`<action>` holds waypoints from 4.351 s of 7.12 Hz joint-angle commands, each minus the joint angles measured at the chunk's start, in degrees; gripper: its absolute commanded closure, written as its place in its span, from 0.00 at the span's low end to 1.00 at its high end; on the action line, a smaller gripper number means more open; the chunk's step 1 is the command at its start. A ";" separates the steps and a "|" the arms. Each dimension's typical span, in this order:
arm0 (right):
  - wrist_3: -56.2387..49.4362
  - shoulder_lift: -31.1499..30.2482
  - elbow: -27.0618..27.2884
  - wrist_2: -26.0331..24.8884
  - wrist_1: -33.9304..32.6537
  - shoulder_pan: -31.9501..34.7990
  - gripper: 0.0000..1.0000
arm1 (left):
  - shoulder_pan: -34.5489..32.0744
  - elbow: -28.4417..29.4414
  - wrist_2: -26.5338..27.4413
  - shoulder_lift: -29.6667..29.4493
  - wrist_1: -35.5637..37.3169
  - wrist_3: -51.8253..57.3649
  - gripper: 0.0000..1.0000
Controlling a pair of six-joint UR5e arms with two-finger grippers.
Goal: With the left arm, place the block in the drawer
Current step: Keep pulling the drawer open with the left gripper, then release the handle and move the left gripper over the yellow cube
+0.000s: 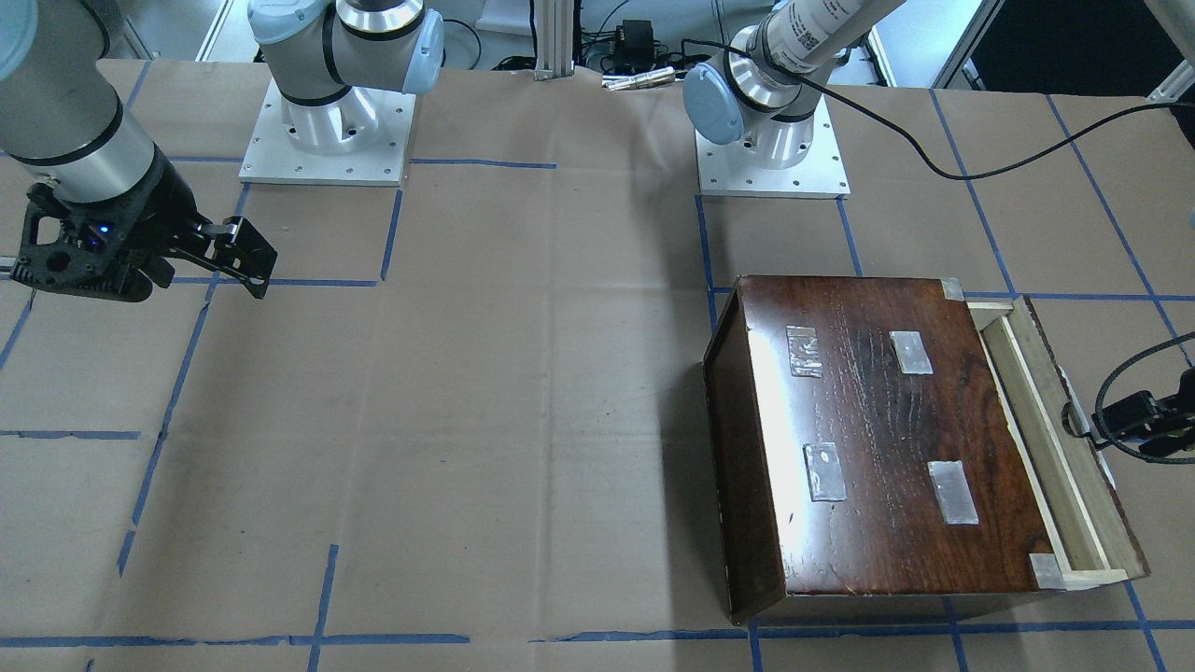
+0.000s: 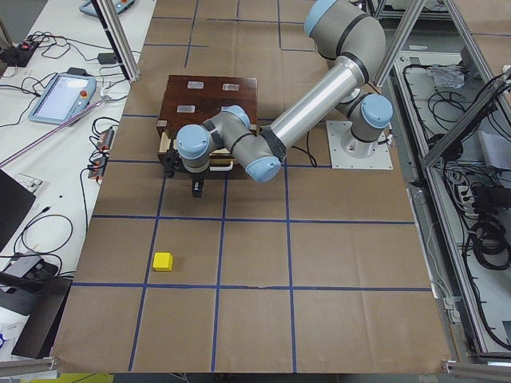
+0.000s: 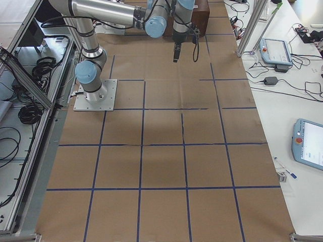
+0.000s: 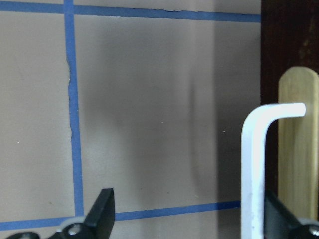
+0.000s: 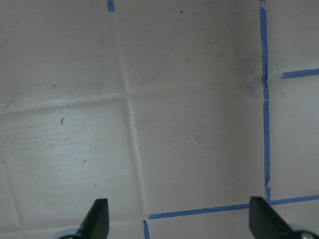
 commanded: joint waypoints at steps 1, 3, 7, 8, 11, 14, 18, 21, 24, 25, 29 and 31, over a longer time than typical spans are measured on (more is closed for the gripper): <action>0.00 0.00 0.00 0.00 0.00 0.00 0.00 | 0.01 0.22 0.97 -0.09 0.03 0.30 0.02; 0.00 0.00 0.00 0.00 0.00 0.00 0.00 | 0.01 0.22 1.06 -0.09 0.38 0.39 0.02; 0.00 0.00 0.00 0.00 0.00 0.00 0.00 | 0.36 0.31 2.54 -0.26 1.61 2.49 0.02; 0.00 0.00 0.09 0.00 0.00 0.00 0.00 | 1.76 0.31 2.64 -0.26 1.61 3.11 0.02; 0.00 0.00 0.09 0.00 0.00 0.00 0.00 | 2.65 0.83 2.82 -0.44 1.79 4.96 0.02; 0.00 0.00 0.09 0.00 0.00 0.00 0.00 | 3.44 5.04 3.08 -2.81 1.27 4.96 0.02; 0.00 0.00 0.00 0.00 0.00 0.00 0.00 | 3.35 6.46 3.34 -0.10 -2.08 4.79 0.02; 0.00 0.00 0.09 0.00 0.00 0.00 0.00 | 3.35 10.04 3.78 -0.87 -2.78 4.79 0.01; 0.00 0.00 0.09 0.00 0.00 0.00 0.00 | 4.06 23.47 4.31 -8.94 -7.16 4.87 0.01; 0.00 0.00 0.09 0.00 0.00 0.00 0.00 | 4.14 28.47 4.31 -11.92 -9.01 4.87 0.01; 0.00 0.00 0.00 0.00 0.00 0.00 0.00 | 6.86 44.84 3.96 -24.06 -12.87 5.05 0.01; 0.00 0.00 0.00 0.00 0.00 0.00 0.00 | 7.22 49.86 3.79 -28.98 -12.98 5.14 0.01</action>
